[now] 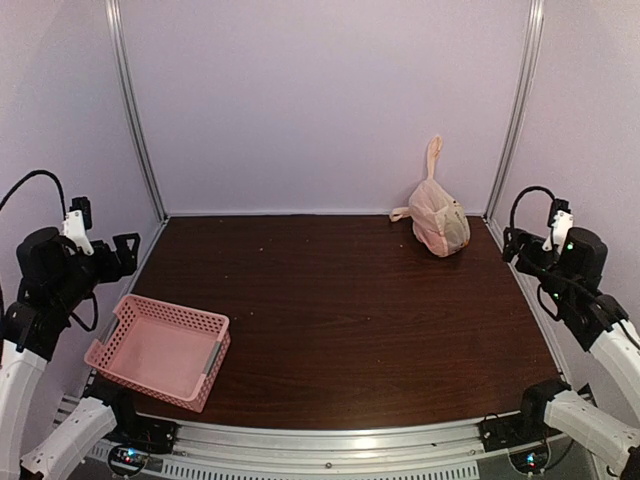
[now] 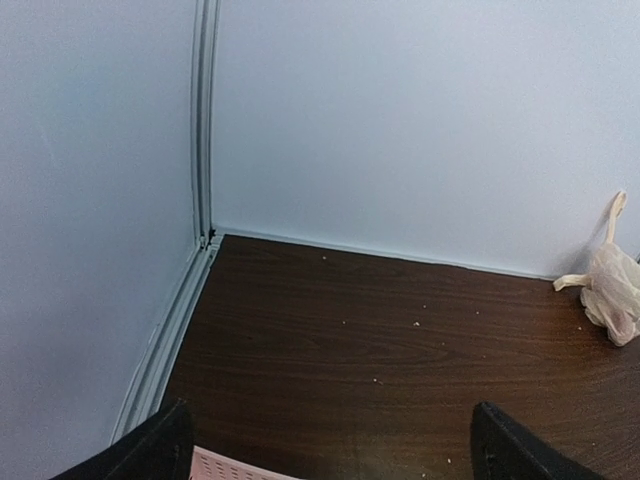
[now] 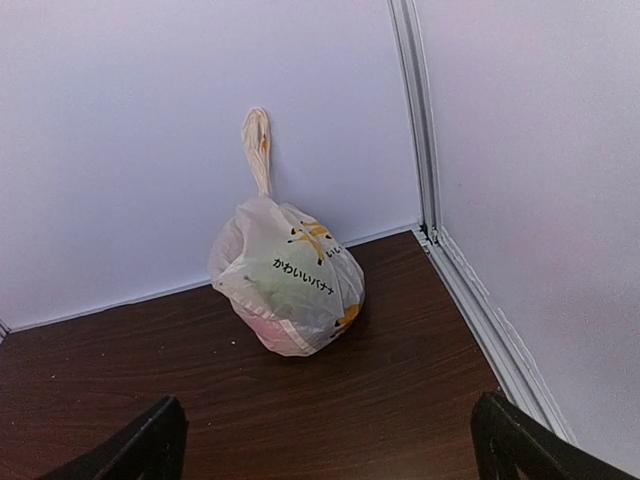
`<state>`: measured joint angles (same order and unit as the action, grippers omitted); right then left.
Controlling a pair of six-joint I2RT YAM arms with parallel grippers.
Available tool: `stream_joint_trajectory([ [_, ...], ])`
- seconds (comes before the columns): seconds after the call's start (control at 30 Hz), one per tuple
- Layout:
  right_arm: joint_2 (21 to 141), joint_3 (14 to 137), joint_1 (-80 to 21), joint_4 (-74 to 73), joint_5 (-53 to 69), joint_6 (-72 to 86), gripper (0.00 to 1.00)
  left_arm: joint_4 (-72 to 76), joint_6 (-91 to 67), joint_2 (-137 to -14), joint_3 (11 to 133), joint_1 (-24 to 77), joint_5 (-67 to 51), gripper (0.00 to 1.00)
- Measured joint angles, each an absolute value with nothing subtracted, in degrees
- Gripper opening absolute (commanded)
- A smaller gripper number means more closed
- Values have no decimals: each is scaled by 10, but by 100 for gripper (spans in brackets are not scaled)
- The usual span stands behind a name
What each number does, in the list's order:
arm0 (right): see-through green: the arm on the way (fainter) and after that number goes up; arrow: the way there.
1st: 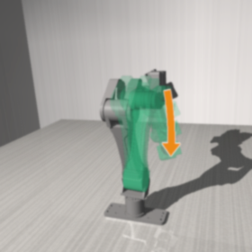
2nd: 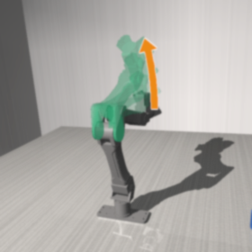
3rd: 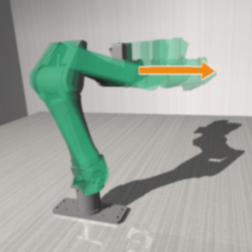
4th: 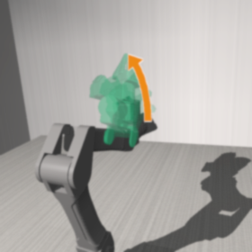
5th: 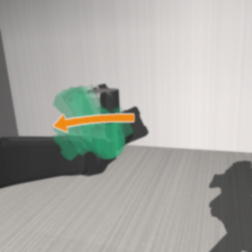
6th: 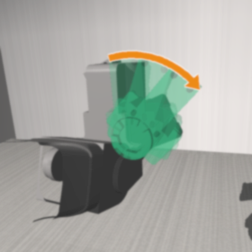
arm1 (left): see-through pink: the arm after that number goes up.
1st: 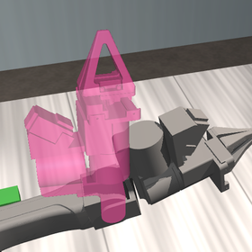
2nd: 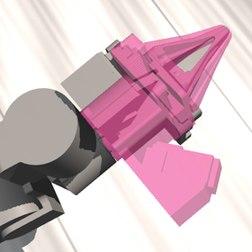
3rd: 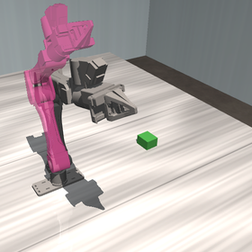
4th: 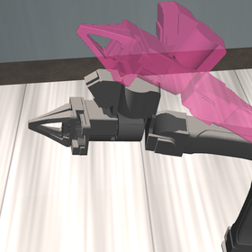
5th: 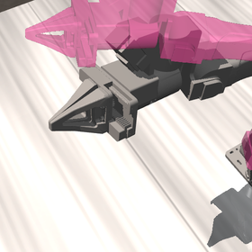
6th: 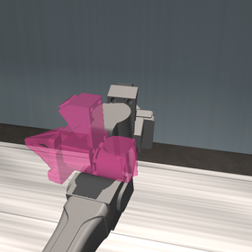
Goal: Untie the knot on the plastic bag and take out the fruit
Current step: Pick up the takeout bag from the corner of the board.
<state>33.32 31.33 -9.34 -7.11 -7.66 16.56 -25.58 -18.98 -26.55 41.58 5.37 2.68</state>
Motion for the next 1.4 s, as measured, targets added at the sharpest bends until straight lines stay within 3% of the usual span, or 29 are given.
stream_joint_trajectory([
  [0.5, 596, 564, -94, -182, -35, 142, 100, -258, -198, -322, 416, 53, -31, 98],
  [0.93, 946, 811, -96, -252, -33, 116, 100, -259, -195, -367, 416, 53, -81, 98],
  [1.4, 1172, 1085, -99, -282, -14, 73, 100, -267, -189, -380, 416, 53, -99, 98],
])
